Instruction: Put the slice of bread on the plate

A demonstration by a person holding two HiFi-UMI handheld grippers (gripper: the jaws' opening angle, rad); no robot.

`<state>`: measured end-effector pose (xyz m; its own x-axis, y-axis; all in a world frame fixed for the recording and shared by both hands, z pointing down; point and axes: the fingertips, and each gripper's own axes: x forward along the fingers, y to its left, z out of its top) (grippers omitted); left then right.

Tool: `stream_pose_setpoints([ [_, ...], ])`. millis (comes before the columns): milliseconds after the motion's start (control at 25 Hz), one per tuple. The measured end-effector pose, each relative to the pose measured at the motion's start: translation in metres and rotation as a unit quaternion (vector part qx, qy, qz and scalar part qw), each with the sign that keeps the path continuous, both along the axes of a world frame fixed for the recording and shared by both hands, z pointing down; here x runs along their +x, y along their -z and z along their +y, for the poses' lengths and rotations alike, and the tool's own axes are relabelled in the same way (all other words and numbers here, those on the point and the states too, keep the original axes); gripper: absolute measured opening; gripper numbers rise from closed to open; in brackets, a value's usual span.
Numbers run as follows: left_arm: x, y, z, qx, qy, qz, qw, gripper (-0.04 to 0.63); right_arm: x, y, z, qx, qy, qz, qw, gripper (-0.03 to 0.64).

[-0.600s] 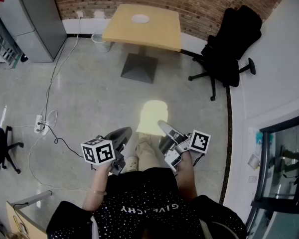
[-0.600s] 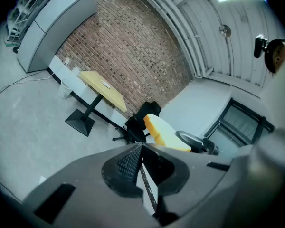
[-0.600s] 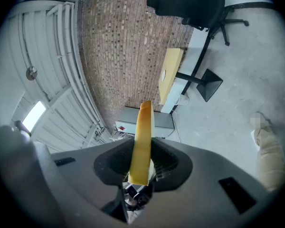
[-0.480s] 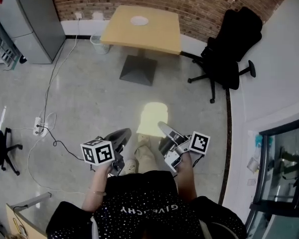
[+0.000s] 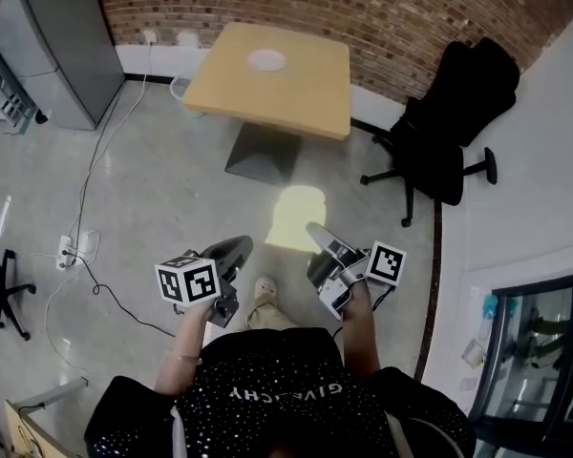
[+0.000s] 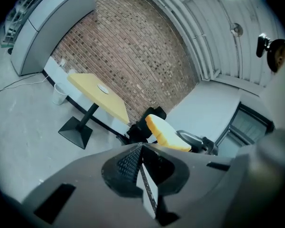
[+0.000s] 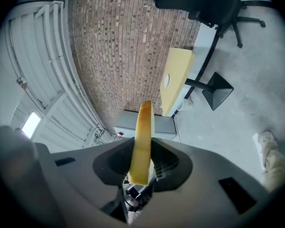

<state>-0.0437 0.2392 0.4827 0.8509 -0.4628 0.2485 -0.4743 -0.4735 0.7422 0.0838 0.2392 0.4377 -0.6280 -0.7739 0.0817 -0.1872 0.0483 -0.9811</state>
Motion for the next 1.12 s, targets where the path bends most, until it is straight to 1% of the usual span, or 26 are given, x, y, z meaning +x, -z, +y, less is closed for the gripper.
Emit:
stream_pose_setpoints([
  [120, 0.013, 0.008, -0.033, 0.011, 0.002, 0.001, 0.9999, 0.011, 0.011, 0.005, -0.038, 0.005, 0.008, -0.006, 1.000, 0.100],
  [240, 0.022, 0.010, -0.058, 0.020, 0.008, -0.009, 0.9997, 0.011, 0.016, 0.008, -0.067, 0.008, 0.024, -0.008, 1.000, 0.100],
  [440, 0.030, 0.006, -0.088, 0.013, 0.031, -0.008, 0.9994, 0.011, 0.023, 0.006, -0.103, 0.010, 0.045, -0.013, 0.999, 0.101],
  [600, 0.036, -0.003, -0.102, 0.009, 0.046, -0.010, 0.9989, 0.011, 0.032, -0.005, -0.119, 0.003, 0.051, -0.019, 0.999, 0.101],
  [800, 0.040, -0.013, -0.102, -0.002, 0.055, -0.011, 0.9985, 0.011, 0.039, -0.016, -0.126, -0.007, 0.054, -0.026, 0.998, 0.100],
  [960, 0.041, -0.015, -0.107, -0.014, 0.059, -0.010, 0.9981, 0.011, 0.038, -0.013, -0.131, 0.001, 0.062, -0.026, 0.998, 0.100],
  [1120, 0.046, -0.010, -0.124, -0.010, 0.059, -0.014, 0.9981, 0.011, 0.044, -0.013, -0.140, 0.000, 0.060, -0.023, 0.998, 0.100],
])
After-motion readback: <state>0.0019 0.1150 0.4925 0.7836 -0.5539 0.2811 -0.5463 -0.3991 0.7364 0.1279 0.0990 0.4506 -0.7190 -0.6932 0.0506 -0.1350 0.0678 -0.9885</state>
